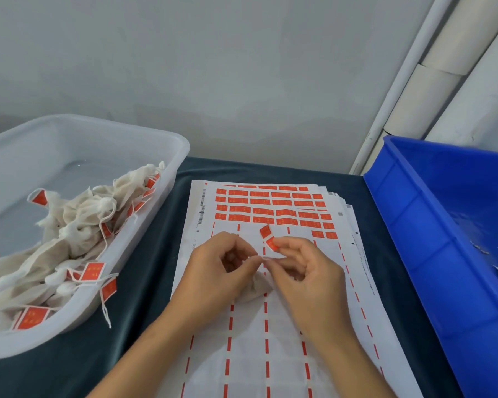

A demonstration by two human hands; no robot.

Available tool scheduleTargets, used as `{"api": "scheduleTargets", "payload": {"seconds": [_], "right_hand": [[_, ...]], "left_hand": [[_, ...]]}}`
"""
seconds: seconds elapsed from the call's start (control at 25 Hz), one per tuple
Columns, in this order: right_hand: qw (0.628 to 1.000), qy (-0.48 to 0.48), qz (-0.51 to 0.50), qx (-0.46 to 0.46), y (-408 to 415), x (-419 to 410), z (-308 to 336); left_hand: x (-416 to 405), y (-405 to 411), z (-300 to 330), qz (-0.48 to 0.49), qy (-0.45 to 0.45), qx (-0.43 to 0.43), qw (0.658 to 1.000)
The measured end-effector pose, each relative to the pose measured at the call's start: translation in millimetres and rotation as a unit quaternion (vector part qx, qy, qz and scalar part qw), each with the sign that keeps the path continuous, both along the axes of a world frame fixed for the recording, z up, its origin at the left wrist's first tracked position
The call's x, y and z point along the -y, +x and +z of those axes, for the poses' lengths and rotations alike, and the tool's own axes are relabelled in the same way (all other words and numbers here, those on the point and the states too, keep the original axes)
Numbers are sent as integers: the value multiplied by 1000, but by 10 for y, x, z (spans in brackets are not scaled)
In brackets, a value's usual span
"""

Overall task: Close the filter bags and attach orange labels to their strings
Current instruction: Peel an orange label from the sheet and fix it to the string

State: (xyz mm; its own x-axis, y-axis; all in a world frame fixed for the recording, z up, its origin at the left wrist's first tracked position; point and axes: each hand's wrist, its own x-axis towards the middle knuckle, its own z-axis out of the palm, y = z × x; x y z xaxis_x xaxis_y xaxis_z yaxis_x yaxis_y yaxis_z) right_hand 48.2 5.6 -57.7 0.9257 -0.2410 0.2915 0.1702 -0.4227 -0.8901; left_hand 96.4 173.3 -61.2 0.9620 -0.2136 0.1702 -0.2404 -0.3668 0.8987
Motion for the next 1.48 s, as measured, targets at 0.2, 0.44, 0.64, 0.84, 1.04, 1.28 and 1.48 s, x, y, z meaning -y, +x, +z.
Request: {"api": "scheduleTargets", "payload": {"seconds": [0.2, 0.44, 0.64, 0.84, 1.04, 1.28, 1.48], "right_hand": [[996, -68, -35, 43, -31, -10, 5], [988, -125, -54, 71, -15, 11, -17], [985, -138, -64, 84, -3, 48, -25], [990, -39, -58, 121, -30, 18, 25], [985, 33, -94, 141, -37, 4, 37], [982, 159, -67, 72, -40, -48, 135], [966, 251, -64, 15, -51, -9, 165]], "left_hand": [[22, -38, -4, -47, 39, -26, 998], [67, -43, -34, -64, 58, -48, 995], [55, -19, 11, -52, -2, -52, 997], [7, -13, 167, -29, -131, -113, 985], [27, -68, 230, 0, -193, -105, 976], [73, -124, 252, 7, -221, -70, 973], [118, -139, 240, 34, -219, -79, 972]]}}
